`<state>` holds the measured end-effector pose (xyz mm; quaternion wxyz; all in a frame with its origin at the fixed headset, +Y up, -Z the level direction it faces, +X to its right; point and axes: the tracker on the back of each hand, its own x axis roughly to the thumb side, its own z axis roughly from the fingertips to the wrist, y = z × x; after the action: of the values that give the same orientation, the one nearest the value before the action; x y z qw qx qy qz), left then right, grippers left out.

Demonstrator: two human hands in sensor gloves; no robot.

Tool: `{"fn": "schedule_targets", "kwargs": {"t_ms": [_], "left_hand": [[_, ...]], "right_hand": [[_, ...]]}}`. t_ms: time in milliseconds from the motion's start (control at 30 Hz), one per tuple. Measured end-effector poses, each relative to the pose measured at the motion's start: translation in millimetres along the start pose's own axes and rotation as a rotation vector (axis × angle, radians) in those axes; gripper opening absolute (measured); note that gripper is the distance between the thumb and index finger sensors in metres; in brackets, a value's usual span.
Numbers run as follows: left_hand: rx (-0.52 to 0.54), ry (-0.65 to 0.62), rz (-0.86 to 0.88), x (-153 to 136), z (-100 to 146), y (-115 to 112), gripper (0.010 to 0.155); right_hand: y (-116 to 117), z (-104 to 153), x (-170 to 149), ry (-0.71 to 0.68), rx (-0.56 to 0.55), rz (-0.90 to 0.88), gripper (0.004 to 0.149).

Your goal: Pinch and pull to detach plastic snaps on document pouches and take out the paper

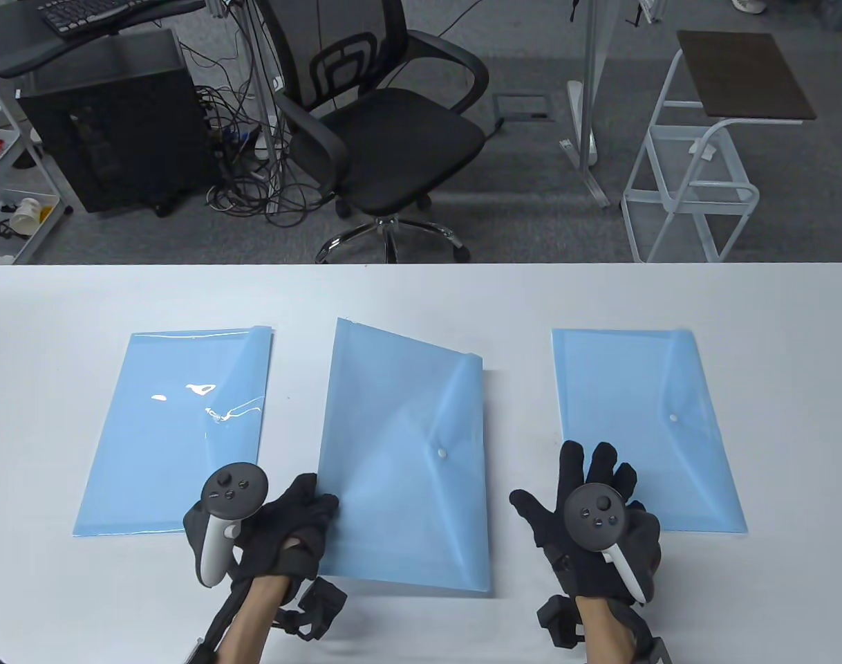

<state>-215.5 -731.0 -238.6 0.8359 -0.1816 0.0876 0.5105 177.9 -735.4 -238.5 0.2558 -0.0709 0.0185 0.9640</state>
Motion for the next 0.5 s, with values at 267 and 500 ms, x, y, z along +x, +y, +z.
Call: {"fn": "schedule_targets", "kwargs": {"t_ms": [267, 500], "left_hand": [[-0.019, 0.046, 0.008, -28, -4, -9, 0.044], [-0.011, 0.095, -0.002, -38, -9, -7, 0.044]], "right_hand": [[3, 1, 2, 0.0, 0.006, 0.013, 0.097], [9, 3, 9, -0.015, 0.013, 0.045, 0.098]]}}
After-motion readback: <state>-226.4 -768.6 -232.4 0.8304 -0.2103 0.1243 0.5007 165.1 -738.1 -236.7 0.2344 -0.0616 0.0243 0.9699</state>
